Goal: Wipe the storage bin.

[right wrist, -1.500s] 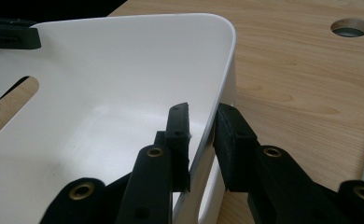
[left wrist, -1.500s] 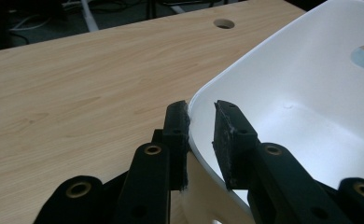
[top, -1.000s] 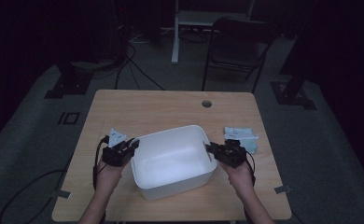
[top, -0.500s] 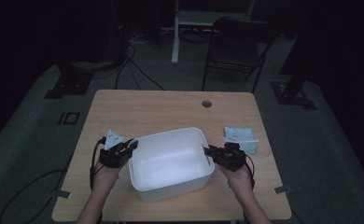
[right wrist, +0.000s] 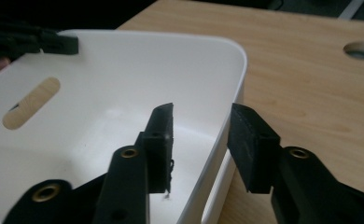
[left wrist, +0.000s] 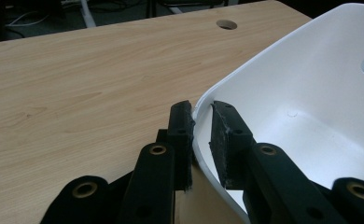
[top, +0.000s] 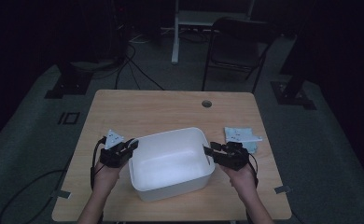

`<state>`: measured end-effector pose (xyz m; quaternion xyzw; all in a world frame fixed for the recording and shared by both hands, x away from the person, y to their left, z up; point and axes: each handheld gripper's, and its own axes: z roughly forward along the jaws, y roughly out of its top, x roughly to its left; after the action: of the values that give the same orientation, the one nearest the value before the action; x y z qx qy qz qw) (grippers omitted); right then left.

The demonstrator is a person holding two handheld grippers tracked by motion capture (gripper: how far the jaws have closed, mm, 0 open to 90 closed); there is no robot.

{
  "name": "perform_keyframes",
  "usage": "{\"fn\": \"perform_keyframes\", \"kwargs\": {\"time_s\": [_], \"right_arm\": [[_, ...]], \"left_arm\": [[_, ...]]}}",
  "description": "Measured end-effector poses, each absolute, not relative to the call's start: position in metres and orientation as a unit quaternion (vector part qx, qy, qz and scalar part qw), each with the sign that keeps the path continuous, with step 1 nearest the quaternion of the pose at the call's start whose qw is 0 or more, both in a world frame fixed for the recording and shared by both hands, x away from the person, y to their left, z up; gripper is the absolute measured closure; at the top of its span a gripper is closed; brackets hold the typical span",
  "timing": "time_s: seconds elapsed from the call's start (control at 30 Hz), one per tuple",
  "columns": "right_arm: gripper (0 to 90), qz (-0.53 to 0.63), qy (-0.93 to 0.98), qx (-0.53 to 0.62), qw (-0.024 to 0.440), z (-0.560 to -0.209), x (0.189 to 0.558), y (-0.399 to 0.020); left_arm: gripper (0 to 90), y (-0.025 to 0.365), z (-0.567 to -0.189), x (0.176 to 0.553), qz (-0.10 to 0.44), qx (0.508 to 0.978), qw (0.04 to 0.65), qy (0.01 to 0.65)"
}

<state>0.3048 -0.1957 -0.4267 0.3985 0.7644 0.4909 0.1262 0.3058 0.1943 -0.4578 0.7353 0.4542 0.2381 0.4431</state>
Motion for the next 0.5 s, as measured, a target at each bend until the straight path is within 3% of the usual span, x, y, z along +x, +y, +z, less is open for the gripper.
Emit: {"fn": "perform_keyframes", "kwargs": {"time_s": [0.1,0.5], "right_arm": [[52.0,0.503,0.757,0.396,0.13,-0.421,0.304,-0.201],[45.9,0.509,0.745,0.403,0.151,-0.425,0.31,-0.225]], "left_arm": [[78.1,0.195,-0.458,0.306,0.237,0.734,0.445,0.454],[78.0,0.195,-0.458,0.306,0.237,0.735,0.446,0.453]]}}
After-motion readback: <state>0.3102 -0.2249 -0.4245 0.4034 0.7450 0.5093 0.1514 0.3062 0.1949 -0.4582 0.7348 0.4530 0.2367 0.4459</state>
